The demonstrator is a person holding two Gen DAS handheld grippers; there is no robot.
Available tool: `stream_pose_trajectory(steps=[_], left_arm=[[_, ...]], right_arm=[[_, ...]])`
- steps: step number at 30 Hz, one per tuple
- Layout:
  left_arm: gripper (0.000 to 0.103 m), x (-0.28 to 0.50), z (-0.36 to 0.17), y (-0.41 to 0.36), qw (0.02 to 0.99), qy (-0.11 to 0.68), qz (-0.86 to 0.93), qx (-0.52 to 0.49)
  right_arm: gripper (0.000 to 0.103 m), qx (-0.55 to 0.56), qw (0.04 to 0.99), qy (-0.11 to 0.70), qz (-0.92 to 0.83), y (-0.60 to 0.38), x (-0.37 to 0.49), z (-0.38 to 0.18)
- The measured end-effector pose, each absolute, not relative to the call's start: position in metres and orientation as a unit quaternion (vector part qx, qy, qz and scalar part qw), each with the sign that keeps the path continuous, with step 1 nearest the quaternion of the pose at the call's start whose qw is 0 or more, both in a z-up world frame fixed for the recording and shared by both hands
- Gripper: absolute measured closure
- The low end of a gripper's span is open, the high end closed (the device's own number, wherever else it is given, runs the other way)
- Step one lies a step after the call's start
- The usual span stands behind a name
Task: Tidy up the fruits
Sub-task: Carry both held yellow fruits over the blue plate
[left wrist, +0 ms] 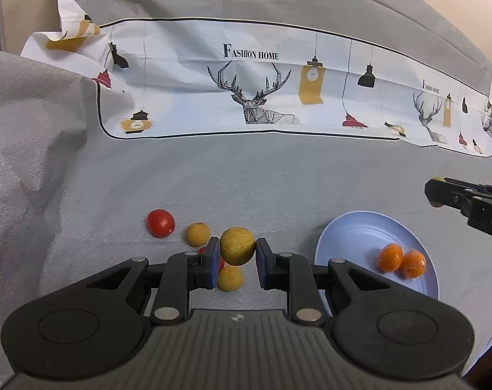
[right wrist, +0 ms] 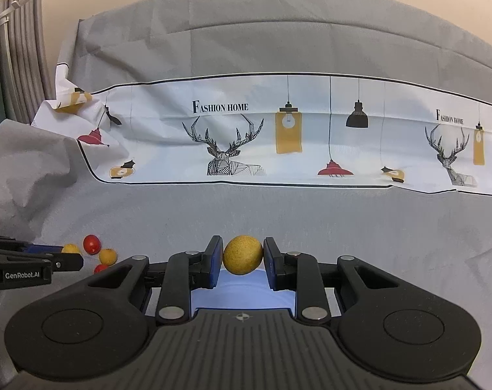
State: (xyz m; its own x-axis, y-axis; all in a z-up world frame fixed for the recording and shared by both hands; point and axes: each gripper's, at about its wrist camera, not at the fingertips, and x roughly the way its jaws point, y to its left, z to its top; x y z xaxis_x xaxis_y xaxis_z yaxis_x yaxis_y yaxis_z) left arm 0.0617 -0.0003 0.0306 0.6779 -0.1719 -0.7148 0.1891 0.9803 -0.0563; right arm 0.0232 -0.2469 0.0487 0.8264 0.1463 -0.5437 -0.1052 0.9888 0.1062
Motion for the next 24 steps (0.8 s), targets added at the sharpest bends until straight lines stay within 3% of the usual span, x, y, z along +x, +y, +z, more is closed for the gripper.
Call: stream_pose_trajectory(steps=[24], left_arm=[[0.078, 0.062, 0.025, -0.037, 0.912, 0.385, -0.141, 0.014]], right_arm=[[0.075, 0.042, 0.955, 0.292, 0.039, -0.263, 0.026, 0.038]])
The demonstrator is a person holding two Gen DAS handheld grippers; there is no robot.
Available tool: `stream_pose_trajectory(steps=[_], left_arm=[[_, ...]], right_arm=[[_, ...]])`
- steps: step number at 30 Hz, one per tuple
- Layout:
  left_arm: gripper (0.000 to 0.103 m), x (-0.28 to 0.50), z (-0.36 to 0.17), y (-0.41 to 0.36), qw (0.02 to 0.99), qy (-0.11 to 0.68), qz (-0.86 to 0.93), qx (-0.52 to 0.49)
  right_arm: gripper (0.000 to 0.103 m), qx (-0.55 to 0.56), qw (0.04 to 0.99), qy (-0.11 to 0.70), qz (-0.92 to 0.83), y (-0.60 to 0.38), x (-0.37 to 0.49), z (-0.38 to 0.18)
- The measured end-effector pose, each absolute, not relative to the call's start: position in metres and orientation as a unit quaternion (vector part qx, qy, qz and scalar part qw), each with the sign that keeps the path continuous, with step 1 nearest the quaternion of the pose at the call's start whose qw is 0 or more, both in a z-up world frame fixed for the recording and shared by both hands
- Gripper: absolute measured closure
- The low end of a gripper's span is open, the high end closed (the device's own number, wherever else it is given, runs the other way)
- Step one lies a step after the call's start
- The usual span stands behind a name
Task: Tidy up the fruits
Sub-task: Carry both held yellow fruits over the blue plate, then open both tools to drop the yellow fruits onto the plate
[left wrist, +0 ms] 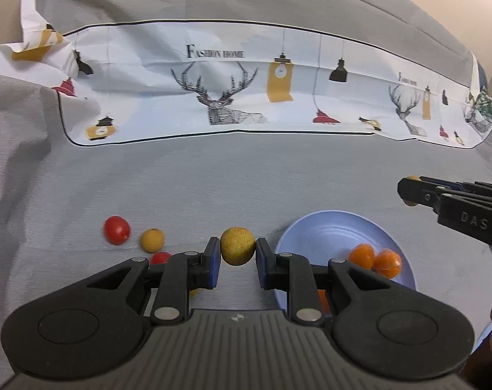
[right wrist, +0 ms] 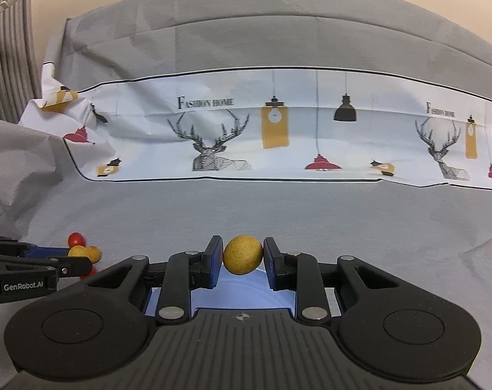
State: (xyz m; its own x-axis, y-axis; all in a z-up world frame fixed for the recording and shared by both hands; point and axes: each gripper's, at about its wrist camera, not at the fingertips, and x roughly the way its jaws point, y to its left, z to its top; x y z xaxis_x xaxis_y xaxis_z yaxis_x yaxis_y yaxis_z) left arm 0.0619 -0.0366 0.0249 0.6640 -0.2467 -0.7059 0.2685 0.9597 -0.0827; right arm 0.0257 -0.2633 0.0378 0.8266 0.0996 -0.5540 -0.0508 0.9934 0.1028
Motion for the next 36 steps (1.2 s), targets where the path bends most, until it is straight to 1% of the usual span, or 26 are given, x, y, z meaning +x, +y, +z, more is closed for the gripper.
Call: stream_pose_trajectory(steps=[3, 7, 13, 18, 32, 34, 35, 36], left_arm=[[0.078, 0.061, 0.021, -0.047, 0.900, 0.398, -0.181, 0.006], [0.078, 0.050, 0.018, -0.071, 0.883, 0.398, -0.248, 0.029], [0.078, 0.041, 0.001, -0.094, 0.849, 0.429, -0.302, 0.066], [0.078, 0.035, -0.012, -0.100, 0.833, 0.448, -0.311, 0.096], [0.078, 0.038, -0.010, -0.100, 0.832, 0.449, -0.313, 0.092], [0.075, 0.038, -0.009, -0.099, 0.834, 0.448, -0.310, 0.089], [0.066, 0.039, -0.009, -0.098, 0.833, 0.450, -0.309, 0.085], [0.059, 0.039, -0.010, -0.097, 0.833, 0.452, -0.309, 0.081]], right_arm=[[0.075, 0.045, 0.951, 0.305, 0.024, -0.271, 0.028, 0.033], [0.075, 0.039, 0.948, 0.317, 0.010, -0.276, 0.030, 0.028], [0.075, 0.037, 0.941, 0.336, 0.026, -0.275, 0.031, 0.022], [0.075, 0.011, 0.926, 0.374, 0.055, -0.259, 0.035, 0.011], [0.074, 0.015, 0.920, 0.387, 0.060, -0.257, 0.036, 0.007], [0.074, 0.014, 0.920, 0.387, 0.061, -0.256, 0.036, 0.008], [0.074, 0.015, 0.921, 0.386, 0.060, -0.255, 0.036, 0.008], [0.069, 0.015, 0.921, 0.384, 0.059, -0.255, 0.036, 0.009]])
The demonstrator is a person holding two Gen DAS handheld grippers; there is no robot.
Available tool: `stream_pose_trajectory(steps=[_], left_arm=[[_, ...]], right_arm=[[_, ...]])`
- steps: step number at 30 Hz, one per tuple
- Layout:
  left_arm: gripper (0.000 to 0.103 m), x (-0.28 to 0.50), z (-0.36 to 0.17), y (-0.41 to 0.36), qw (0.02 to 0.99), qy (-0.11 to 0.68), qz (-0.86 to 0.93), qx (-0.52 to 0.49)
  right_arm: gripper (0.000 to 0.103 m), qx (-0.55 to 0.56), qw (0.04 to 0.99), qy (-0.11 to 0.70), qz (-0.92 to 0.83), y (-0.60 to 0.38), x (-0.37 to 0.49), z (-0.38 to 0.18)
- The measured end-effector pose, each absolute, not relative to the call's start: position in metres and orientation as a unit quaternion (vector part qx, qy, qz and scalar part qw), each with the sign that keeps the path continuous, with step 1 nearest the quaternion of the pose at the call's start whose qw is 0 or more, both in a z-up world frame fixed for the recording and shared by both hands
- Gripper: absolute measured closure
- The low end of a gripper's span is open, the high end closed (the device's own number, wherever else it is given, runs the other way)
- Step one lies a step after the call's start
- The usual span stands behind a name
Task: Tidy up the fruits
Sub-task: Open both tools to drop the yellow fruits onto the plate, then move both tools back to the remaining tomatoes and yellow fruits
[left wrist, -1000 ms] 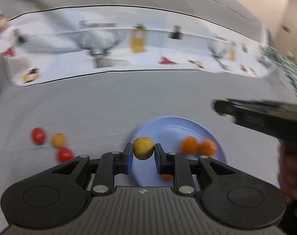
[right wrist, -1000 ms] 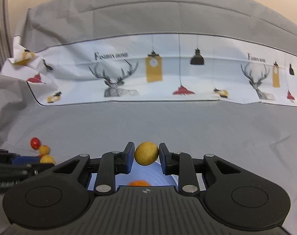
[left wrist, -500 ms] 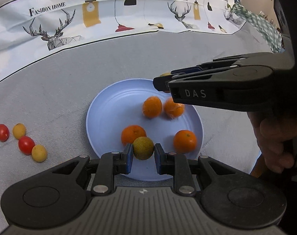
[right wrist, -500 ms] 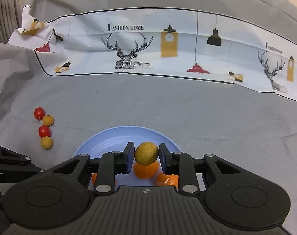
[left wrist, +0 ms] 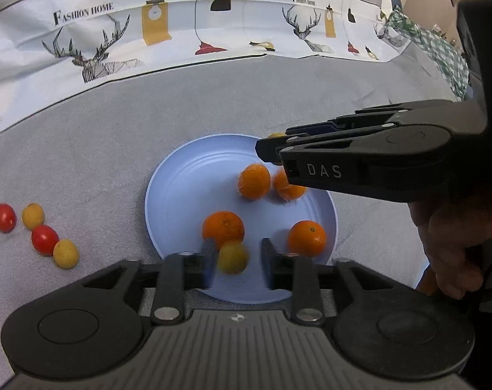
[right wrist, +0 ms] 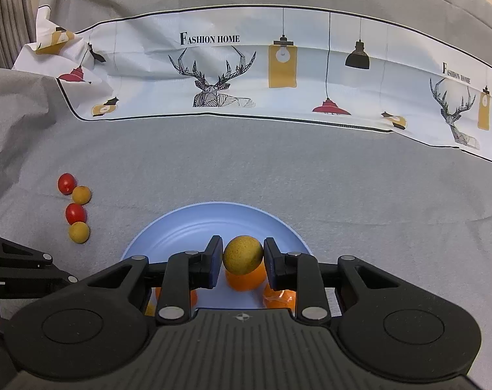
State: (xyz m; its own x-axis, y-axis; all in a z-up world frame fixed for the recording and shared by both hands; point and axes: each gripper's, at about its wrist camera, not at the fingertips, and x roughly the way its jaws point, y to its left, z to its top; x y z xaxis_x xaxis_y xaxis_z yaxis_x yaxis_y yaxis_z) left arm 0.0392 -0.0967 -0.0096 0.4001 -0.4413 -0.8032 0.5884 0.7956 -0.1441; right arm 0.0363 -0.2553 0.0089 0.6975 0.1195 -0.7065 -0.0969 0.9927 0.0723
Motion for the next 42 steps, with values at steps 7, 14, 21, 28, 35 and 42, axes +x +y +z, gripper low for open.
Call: stream_pose_trajectory(steps=[7, 14, 21, 28, 35, 42], left_arm=[[0.058, 0.041, -0.005, -0.090, 0.845, 0.442, -0.291, 0.073], [0.075, 0.046, -0.001, -0.080, 0.853, 0.438, -0.276, 0.063], [0.085, 0.061, 0.005, -0.050, 0.868, 0.440, -0.230, 0.020], [0.090, 0.092, 0.018, 0.022, 0.893, 0.427, -0.119, -0.083], [0.090, 0.107, 0.014, 0.095, 0.880, 0.438, -0.006, -0.183], [0.089, 0.109, 0.008, 0.089, 0.871, 0.456, -0.043, -0.180]], right_arm=[[0.055, 0.017, 0.924, 0.379, 0.049, -0.256, 0.036, 0.010], [0.053, 0.026, 0.931, 0.362, 0.037, -0.258, 0.035, 0.015], [0.053, 0.036, 0.941, 0.336, 0.033, -0.253, 0.035, 0.023], [0.073, 0.044, 0.950, 0.305, 0.054, -0.233, 0.034, 0.033], [0.079, 0.029, 0.950, 0.288, 0.121, -0.188, 0.031, 0.037], [0.079, 0.016, 0.932, 0.315, 0.179, -0.141, 0.035, 0.023]])
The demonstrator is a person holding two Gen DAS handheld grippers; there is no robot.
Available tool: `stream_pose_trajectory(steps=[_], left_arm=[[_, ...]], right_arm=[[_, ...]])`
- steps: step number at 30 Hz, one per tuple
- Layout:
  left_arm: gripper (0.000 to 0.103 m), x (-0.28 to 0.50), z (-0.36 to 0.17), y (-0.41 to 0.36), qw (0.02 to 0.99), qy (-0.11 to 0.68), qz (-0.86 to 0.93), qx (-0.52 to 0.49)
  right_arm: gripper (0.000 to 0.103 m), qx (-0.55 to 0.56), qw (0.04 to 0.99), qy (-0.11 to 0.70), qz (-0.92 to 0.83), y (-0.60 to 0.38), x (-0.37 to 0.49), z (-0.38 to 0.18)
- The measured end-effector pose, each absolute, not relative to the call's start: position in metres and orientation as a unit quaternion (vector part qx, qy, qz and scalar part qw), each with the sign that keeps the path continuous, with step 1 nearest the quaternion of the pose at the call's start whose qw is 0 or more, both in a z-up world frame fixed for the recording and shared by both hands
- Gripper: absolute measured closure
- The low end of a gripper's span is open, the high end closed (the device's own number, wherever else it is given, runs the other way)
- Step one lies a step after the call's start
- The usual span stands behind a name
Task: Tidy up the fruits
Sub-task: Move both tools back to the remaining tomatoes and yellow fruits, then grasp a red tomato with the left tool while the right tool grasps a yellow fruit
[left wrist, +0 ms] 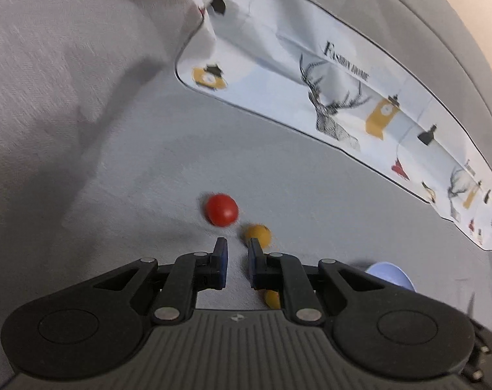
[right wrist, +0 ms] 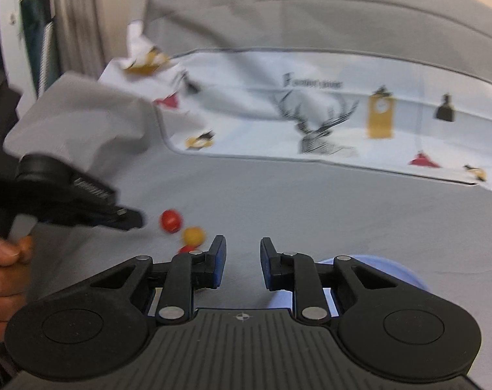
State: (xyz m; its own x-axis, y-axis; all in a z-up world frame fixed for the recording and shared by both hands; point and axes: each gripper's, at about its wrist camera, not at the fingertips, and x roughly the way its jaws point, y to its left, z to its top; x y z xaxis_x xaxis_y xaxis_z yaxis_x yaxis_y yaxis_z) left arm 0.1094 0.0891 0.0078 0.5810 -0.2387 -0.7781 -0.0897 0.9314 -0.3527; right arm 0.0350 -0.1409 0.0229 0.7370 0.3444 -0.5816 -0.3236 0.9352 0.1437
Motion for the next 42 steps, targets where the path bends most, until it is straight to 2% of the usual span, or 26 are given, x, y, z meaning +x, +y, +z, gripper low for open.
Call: stream_pose_trajectory(steps=[5, 14, 16, 19, 21, 29, 32, 35, 38, 42], left_arm=[[0.088, 0.115, -0.008, 0.087, 0.857, 0.473, -0.064, -0.194], [0.071, 0.129, -0.027, 0.085, 0.839, 0.493, -0.084, -0.213], [0.067, 0.132, -0.031, 0.083, 0.838, 0.494, -0.086, -0.217], [0.067, 0.136, -0.037, 0.082, 0.831, 0.501, -0.091, -0.223], [0.062, 0.138, -0.038, 0.079, 0.831, 0.501, -0.099, -0.221], [0.062, 0.140, -0.046, 0.070, 0.827, 0.511, -0.103, -0.209], [0.062, 0.142, -0.047, 0.068, 0.828, 0.511, -0.102, -0.207], [0.064, 0.142, -0.047, 0.065, 0.830, 0.510, -0.100, -0.203], [0.071, 0.141, -0.046, 0.060, 0.833, 0.509, -0.099, -0.194], [0.071, 0.138, -0.038, 0.059, 0.841, 0.502, -0.090, -0.179]], right_arm=[[0.078, -0.007, 0.922, 0.331, 0.201, -0.113, 0.036, 0.007], [0.075, -0.014, 0.909, 0.358, 0.211, -0.092, 0.050, -0.023], [0.063, -0.014, 0.910, 0.356, 0.213, -0.089, 0.054, -0.025], [0.062, -0.023, 0.905, 0.366, 0.216, -0.085, 0.058, -0.032], [0.062, -0.030, 0.905, 0.364, 0.217, -0.084, 0.059, -0.033], [0.062, -0.035, 0.897, 0.381, 0.219, -0.078, 0.072, -0.044], [0.076, -0.043, 0.898, 0.380, 0.220, -0.076, 0.072, -0.046], [0.076, -0.047, 0.900, 0.375, 0.216, -0.079, 0.071, -0.045], [0.076, -0.041, 0.904, 0.371, 0.210, -0.084, 0.069, -0.041], [0.076, -0.038, 0.905, 0.370, 0.205, -0.090, 0.065, -0.035]])
